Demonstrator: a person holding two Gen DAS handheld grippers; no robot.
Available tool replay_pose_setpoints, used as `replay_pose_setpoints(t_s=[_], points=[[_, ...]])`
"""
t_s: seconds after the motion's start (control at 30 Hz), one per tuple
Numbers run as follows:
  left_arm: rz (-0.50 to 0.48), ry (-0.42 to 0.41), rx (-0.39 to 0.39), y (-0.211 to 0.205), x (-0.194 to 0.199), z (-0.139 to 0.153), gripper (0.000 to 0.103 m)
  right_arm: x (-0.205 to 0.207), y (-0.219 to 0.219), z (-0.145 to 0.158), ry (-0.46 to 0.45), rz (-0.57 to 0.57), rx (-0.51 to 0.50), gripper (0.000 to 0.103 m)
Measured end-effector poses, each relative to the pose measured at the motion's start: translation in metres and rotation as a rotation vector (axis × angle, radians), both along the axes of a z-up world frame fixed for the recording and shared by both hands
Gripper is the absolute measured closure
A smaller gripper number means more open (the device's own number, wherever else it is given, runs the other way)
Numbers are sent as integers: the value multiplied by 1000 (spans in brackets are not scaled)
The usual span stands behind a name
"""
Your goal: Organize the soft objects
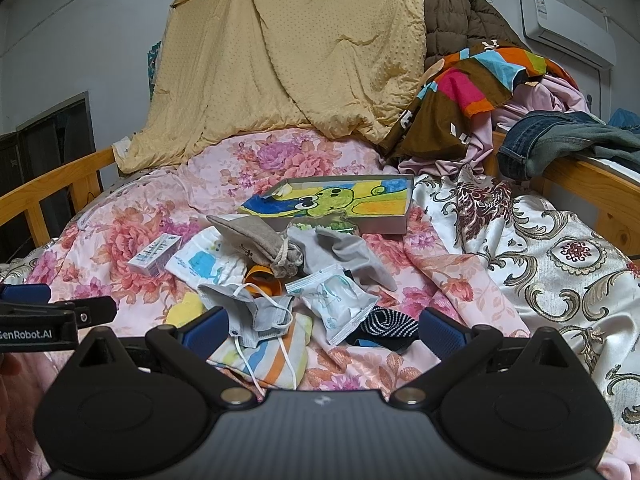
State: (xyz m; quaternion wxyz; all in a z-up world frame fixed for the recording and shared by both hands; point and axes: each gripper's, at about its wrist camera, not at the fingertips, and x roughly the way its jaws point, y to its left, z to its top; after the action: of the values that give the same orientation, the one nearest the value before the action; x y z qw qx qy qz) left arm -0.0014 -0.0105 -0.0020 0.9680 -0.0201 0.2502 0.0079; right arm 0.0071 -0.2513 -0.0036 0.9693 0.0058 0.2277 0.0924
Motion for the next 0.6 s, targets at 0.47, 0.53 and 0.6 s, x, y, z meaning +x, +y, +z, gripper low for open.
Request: replay_pose_setpoints(t_s=[0.47, 0.53, 0.6], points=[[-3, 88, 30, -1, 29, 7, 1, 53, 12, -2, 40, 111, -102, 0], [-17, 99, 49, -2, 37, 6, 1, 61, 13, -4, 40, 130, -122, 0], [-32, 109, 73, -4, 45, 5, 1, 72, 14, -5, 43, 150, -142, 0]])
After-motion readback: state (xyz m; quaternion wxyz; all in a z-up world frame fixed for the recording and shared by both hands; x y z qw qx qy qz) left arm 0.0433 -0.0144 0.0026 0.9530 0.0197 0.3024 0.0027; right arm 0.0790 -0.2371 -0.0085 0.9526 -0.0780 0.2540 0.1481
